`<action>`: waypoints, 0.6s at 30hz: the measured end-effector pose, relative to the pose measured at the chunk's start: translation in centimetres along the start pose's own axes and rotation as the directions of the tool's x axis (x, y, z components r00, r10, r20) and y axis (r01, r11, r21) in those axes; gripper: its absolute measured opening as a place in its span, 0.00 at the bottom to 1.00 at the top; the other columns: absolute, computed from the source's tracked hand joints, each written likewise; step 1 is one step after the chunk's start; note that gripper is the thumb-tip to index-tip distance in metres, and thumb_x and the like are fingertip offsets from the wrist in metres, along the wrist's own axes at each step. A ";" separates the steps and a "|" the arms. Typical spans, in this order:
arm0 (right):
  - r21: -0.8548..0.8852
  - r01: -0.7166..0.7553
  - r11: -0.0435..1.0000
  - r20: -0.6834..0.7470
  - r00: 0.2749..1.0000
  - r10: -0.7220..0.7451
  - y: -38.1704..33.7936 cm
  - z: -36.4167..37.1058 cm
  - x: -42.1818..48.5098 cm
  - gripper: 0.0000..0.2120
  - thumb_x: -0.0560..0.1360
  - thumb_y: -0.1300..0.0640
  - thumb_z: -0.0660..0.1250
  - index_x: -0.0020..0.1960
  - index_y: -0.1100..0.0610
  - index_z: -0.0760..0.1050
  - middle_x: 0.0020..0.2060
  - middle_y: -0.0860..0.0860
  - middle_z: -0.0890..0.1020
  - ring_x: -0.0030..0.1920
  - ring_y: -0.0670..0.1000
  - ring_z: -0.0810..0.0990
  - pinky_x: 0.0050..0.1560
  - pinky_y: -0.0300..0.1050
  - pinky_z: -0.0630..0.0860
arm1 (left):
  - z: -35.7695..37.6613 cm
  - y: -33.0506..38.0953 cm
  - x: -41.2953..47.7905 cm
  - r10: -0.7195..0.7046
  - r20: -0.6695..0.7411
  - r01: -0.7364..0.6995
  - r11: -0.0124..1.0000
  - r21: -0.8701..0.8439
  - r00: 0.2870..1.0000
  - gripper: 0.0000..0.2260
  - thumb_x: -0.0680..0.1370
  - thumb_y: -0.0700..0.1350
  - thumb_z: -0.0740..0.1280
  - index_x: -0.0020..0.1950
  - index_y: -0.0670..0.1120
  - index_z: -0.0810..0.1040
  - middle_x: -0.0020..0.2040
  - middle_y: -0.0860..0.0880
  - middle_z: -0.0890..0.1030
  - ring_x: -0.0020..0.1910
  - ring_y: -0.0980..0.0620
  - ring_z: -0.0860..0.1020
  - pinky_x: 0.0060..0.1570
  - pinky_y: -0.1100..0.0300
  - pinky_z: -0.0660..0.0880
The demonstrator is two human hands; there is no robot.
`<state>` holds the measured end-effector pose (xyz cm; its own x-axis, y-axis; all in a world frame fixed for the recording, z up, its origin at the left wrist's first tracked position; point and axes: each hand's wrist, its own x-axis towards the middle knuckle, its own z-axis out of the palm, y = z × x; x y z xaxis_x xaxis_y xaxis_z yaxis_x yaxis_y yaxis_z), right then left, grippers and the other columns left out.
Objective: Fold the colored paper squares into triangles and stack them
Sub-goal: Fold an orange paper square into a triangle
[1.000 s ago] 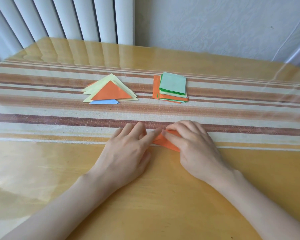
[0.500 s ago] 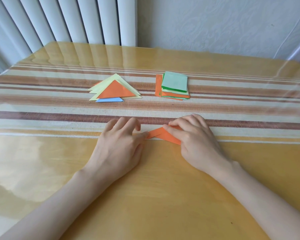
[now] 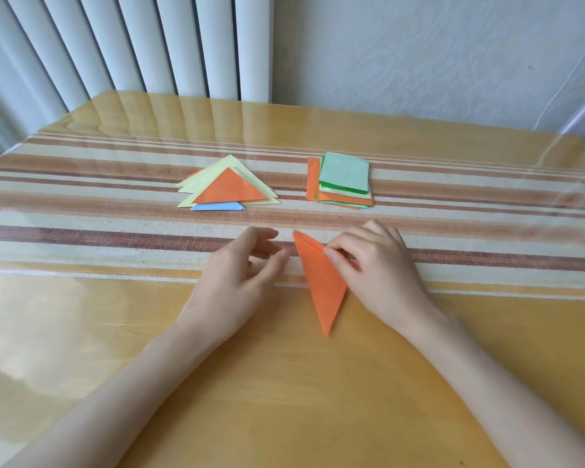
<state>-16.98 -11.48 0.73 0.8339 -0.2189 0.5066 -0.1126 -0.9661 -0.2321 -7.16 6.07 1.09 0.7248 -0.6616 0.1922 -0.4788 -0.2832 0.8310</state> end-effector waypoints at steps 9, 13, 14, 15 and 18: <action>0.604 -0.584 0.542 0.462 0.811 0.358 -2.6 -1.6 -0.6 0.06 0.75 0.60 0.70 0.44 0.50 0.77 0.34 0.44 0.83 0.35 0.37 0.78 0.40 0.28 0.70 | -0.1 0.7 0.6 -0.152 0.146 0.199 0.895 -0.399 0.977 0.08 0.75 0.38 0.70 0.51 0.47 0.78 0.36 0.54 0.83 0.36 0.58 0.79 0.37 0.66 0.75; 0.496 -0.528 0.689 0.411 0.842 0.350 -2.3 -1.3 -1.0 0.06 0.72 0.57 0.72 0.44 0.48 0.77 0.38 0.43 0.79 0.44 0.40 0.75 0.48 0.34 0.69 | -0.3 0.0 0.4 -0.111 0.163 0.142 0.971 -0.192 0.980 0.06 0.75 0.41 0.71 0.49 0.51 0.82 0.39 0.52 0.84 0.37 0.54 0.81 0.42 0.62 0.76; 0.427 -0.487 0.762 0.369 0.863 0.345 -2.3 -1.1 -1.0 0.06 0.72 0.55 0.72 0.46 0.47 0.77 0.41 0.43 0.78 0.49 0.43 0.73 0.52 0.35 0.68 | -0.3 0.0 0.3 -0.076 0.163 0.096 0.988 -0.119 0.984 0.06 0.75 0.42 0.71 0.48 0.52 0.82 0.39 0.52 0.84 0.37 0.55 0.81 0.41 0.64 0.75; 0.337 -0.441 0.832 0.333 0.882 0.332 -2.2 -0.9 -1.1 0.06 0.73 0.53 0.72 0.48 0.48 0.77 0.44 0.44 0.78 0.52 0.45 0.70 0.55 0.36 0.65 | -0.2 0.0 0.2 -0.040 0.162 0.047 0.998 -0.041 0.986 0.06 0.75 0.42 0.72 0.47 0.53 0.81 0.39 0.53 0.83 0.37 0.58 0.79 0.39 0.69 0.74; 0.209 -0.392 0.896 0.294 0.899 0.325 -1.9 -0.7 -1.1 0.08 0.73 0.51 0.71 0.52 0.50 0.79 0.49 0.46 0.75 0.57 0.48 0.66 0.58 0.37 0.61 | 0.1 -0.2 -0.1 0.093 0.152 -0.119 0.978 0.169 0.984 0.06 0.74 0.42 0.72 0.49 0.51 0.82 0.40 0.58 0.79 0.41 0.61 0.76 0.41 0.74 0.69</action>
<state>-18.07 -9.50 1.15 0.8719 -0.4706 0.1353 -0.3153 -0.7510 -0.5801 -7.19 6.15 0.89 0.5936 -0.7827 0.1873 -0.6382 -0.3160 0.7020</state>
